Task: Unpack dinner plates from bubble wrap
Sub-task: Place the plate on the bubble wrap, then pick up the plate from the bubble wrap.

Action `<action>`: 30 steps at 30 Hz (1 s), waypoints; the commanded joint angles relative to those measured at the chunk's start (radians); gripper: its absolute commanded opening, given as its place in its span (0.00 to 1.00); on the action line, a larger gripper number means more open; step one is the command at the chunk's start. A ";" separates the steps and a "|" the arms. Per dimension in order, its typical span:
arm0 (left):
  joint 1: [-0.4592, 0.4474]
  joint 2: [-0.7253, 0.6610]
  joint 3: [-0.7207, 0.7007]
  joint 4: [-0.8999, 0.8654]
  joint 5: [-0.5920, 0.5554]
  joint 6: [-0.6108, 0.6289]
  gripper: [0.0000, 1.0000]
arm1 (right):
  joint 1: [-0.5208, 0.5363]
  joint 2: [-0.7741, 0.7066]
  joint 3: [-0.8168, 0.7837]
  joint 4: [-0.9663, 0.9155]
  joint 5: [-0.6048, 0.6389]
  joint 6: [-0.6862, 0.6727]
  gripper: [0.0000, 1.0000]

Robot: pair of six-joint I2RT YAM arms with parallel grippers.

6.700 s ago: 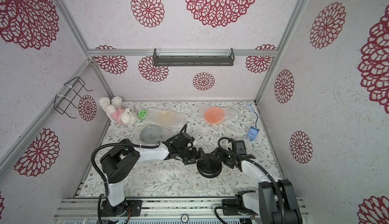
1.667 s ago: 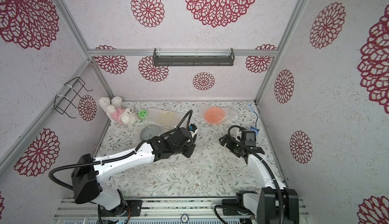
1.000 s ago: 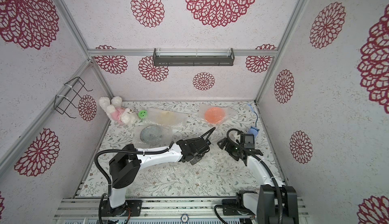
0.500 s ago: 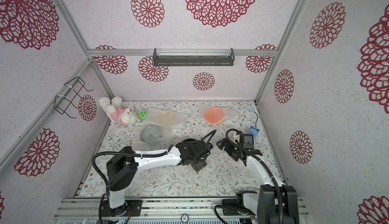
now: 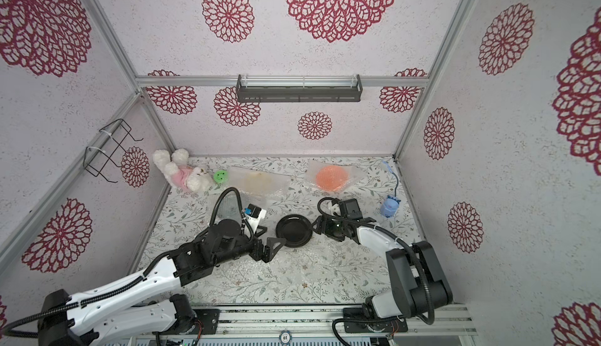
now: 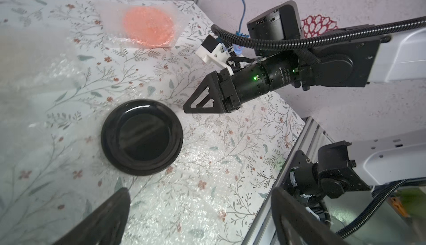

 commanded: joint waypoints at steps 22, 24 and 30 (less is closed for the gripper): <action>0.191 0.030 -0.126 0.106 0.062 -0.239 0.97 | 0.058 0.225 0.089 0.059 0.051 -0.058 0.05; 0.192 0.056 -0.122 0.090 0.031 -0.249 0.97 | 0.058 0.219 0.093 0.050 0.047 -0.054 0.01; 0.229 0.103 -0.135 0.047 -0.010 -0.291 0.97 | 0.057 0.130 0.119 -0.015 0.022 -0.028 0.00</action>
